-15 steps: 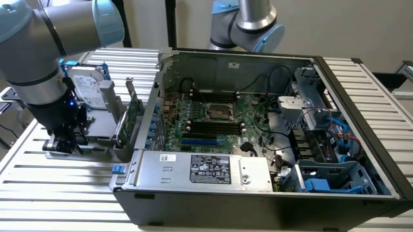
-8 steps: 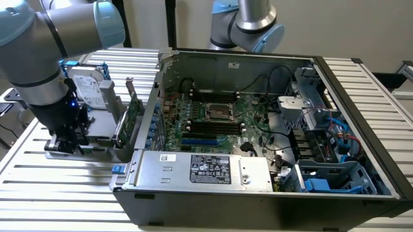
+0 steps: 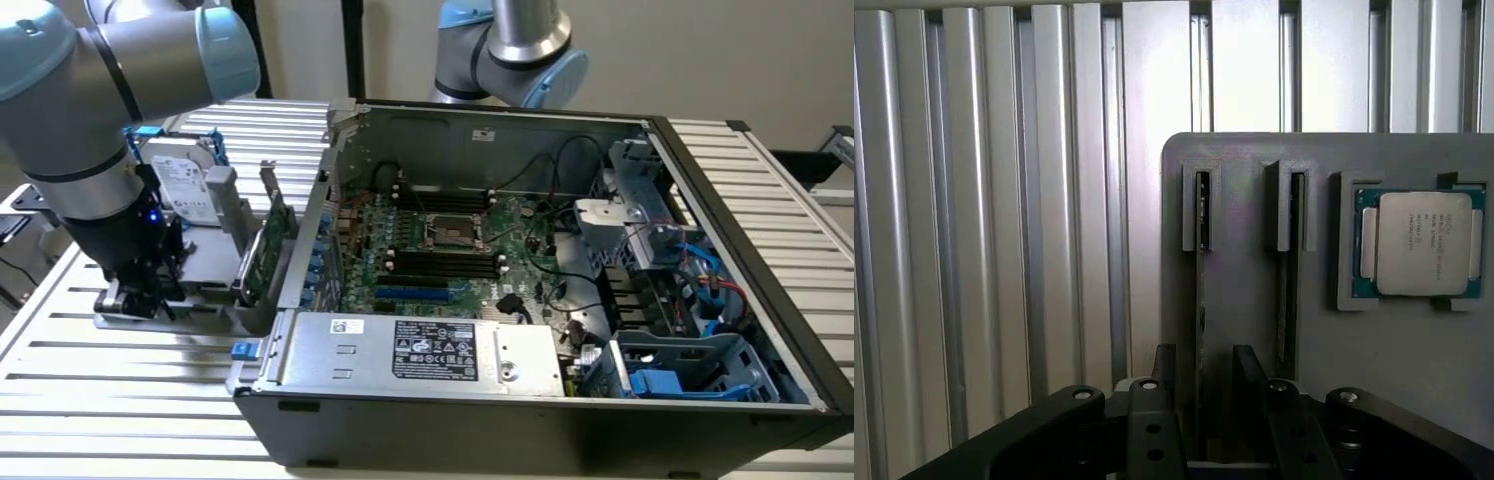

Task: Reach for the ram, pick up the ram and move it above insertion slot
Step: 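Pick up the ram and move it above insertion slot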

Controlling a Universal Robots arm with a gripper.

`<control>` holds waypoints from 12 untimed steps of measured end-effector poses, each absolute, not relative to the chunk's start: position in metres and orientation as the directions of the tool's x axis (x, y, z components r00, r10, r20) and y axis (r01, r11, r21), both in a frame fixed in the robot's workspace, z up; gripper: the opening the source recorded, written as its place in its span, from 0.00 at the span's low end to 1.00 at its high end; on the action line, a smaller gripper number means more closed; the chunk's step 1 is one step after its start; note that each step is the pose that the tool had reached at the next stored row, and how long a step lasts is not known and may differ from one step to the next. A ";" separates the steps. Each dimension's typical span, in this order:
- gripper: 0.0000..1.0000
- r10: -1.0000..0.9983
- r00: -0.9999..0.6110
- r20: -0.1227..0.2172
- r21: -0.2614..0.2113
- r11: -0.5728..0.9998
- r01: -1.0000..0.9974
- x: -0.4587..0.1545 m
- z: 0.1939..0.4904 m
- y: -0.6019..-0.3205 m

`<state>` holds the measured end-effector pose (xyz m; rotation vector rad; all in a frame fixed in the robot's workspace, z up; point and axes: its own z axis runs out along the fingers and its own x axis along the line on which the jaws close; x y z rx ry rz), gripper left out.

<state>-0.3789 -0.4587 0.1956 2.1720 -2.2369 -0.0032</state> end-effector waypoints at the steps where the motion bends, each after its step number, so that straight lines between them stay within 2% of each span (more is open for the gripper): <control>1: 0.36 -0.999 -0.029 0.016 0.018 0.030 -0.999 -0.379 0.195 -0.459; 4: 0.35 -0.999 -0.029 0.016 0.018 0.030 -0.999 -0.379 0.194 -0.459; 6: 0.22 -0.999 -0.029 0.016 0.018 0.030 -0.999 -0.379 0.194 -0.459; 8: 0.22 -0.999 -0.029 0.016 0.018 0.030 -0.999 -0.379 0.194 -0.459; 9: 0.15 -0.999 -0.029 0.015 0.018 0.030 -0.999 -0.379 0.194 -0.459; 12: 0.15 -0.999 -0.029 0.015 0.018 0.030 -0.999 -0.379 0.194 -0.459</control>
